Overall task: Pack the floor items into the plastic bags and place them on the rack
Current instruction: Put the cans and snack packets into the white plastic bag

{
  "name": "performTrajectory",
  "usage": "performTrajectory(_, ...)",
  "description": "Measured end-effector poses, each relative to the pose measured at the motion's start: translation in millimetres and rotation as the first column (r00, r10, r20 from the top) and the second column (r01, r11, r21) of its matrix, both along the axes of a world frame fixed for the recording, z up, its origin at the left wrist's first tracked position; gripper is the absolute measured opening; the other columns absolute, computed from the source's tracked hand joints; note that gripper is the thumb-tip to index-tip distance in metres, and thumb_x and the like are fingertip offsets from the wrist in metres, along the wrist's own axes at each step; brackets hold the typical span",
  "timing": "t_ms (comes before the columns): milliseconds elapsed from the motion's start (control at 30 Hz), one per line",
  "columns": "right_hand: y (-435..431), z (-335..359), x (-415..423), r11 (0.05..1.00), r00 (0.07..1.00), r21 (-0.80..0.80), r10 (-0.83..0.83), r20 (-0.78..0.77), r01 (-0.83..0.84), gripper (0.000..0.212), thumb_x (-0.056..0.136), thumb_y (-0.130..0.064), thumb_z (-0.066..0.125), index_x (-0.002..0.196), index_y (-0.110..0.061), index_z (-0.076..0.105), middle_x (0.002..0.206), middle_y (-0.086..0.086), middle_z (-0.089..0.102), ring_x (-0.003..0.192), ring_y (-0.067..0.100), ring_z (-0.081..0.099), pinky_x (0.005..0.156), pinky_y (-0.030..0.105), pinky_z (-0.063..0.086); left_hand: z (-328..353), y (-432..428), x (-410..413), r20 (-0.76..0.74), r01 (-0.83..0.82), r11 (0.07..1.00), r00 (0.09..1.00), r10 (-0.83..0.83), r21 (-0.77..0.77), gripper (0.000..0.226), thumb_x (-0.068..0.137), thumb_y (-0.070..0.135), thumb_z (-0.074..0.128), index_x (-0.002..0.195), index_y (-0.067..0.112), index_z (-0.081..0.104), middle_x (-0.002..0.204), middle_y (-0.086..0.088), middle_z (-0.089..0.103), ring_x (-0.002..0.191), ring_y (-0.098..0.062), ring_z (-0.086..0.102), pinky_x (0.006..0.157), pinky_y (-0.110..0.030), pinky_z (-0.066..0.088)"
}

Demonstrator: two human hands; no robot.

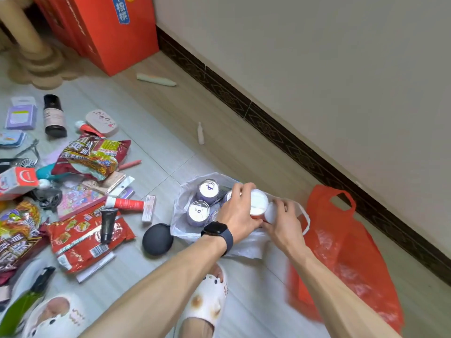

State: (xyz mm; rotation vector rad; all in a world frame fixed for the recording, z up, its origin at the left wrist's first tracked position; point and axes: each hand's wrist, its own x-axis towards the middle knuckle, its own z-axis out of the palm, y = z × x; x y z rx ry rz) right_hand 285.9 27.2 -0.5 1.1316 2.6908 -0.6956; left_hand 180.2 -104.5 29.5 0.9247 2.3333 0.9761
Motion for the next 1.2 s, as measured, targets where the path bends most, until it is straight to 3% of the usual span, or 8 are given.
performTrajectory(233,-10,2,15,0.994,0.987,-0.040,-0.093,0.134,0.099,0.087,0.082,-0.038,0.064,0.152,-0.031,0.014,0.150,0.011,0.035,0.109,0.040,0.063,0.085,0.046,0.052,-14,17,26,-0.173,0.195,0.978,0.964,-0.204,-0.069,0.068,0.073,0.008,0.067,0.131,0.023,0.035,0.123,-0.001,0.034,0.103,-0.029,0.056,0.061,-0.043,0.053)
performTrajectory(333,1,3,13,0.998,0.988,-0.015,-0.055,0.143,0.058,0.088,0.081,-0.032,0.067,0.153,-0.026,0.017,0.147,0.015,0.040,0.113,0.040,0.060,0.087,0.047,0.052,-16,18,30,-0.175,0.188,0.973,0.962,-0.210,-0.133,0.068,0.075,0.019,0.073,0.131,0.022,0.035,0.121,-0.002,0.036,0.105,-0.027,0.055,0.057,-0.041,0.050)
performTrajectory(600,11,-2,11,1.000,0.999,-0.016,-0.007,0.037,0.008,0.078,0.085,-0.040,0.071,0.148,-0.017,0.032,0.137,0.020,0.049,0.122,0.038,0.052,0.091,0.042,0.045,-50,-14,17,-0.365,0.089,0.938,0.905,-0.217,-0.336,0.071,0.073,0.027,0.077,0.136,0.023,0.045,0.131,0.006,0.055,0.122,-0.018,0.048,0.099,-0.037,0.038)
performTrajectory(700,6,-5,5,1.000,0.999,-0.018,-0.008,-0.037,0.008,0.081,0.083,-0.039,0.073,0.149,-0.015,0.031,0.139,0.019,0.048,0.126,0.036,0.049,0.095,0.041,0.042,-60,-28,20,-0.331,0.143,0.904,0.898,-0.290,-0.403,0.096,0.076,0.023,0.075,0.153,0.023,0.019,0.155,-0.001,0.032,0.142,-0.021,0.030,0.114,-0.047,0.022)
performTrajectory(833,-2,-4,-15,0.998,0.999,-0.060,0.022,-0.046,-0.025,0.080,0.084,-0.033,0.067,0.151,-0.018,0.027,0.147,0.016,0.045,0.132,0.033,0.046,0.098,0.041,0.042,-68,-55,29,-0.283,0.159,0.845,0.897,-0.340,-0.511,0.127,0.072,0.051,0.074,0.149,0.031,-0.025,0.163,-0.002,-0.012,0.150,-0.025,-0.004,0.114,-0.058,-0.008)
performTrajectory(967,-11,3,-14,0.998,0.993,-0.058,0.030,0.113,-0.024,0.094,0.084,-0.040,0.058,0.156,-0.022,0.001,0.147,0.015,0.045,0.121,0.036,0.056,0.083,0.041,0.049,-60,-69,34,-0.262,0.187,0.826,0.891,-0.370,-0.532,0.129,0.069,0.066,0.065,0.144,0.033,-0.034,0.161,-0.003,-0.021,0.149,-0.025,-0.015,0.112,-0.056,-0.021)
performTrajectory(1100,-20,5,22,0.975,0.909,0.143,0.097,0.406,-0.168,0.087,0.078,-0.045,0.068,0.144,-0.015,0.021,0.149,0.012,0.037,0.131,0.032,0.045,0.098,0.041,0.042,-46,-85,2,-0.315,0.104,0.821,0.890,-0.329,-0.562,0.098,0.086,0.064,0.041,0.146,0.032,-0.030,0.164,-0.003,-0.004,0.149,-0.025,-0.012,0.111,-0.050,-0.023)
performTrajectory(1200,-14,13,47,0.960,0.806,0.101,0.158,0.571,-0.260,0.104,0.076,-0.060,0.068,0.154,-0.020,0.013,0.164,0.002,0.006,0.150,0.019,0.015,0.113,0.038,0.030,-33,-104,-40,-0.240,0.050,0.618,0.894,-0.378,-0.785,0.087,0.091,0.055,0.039,0.153,0.027,-0.015,0.164,-0.004,-0.008,0.149,-0.024,-0.013,0.112,-0.063,-0.013)
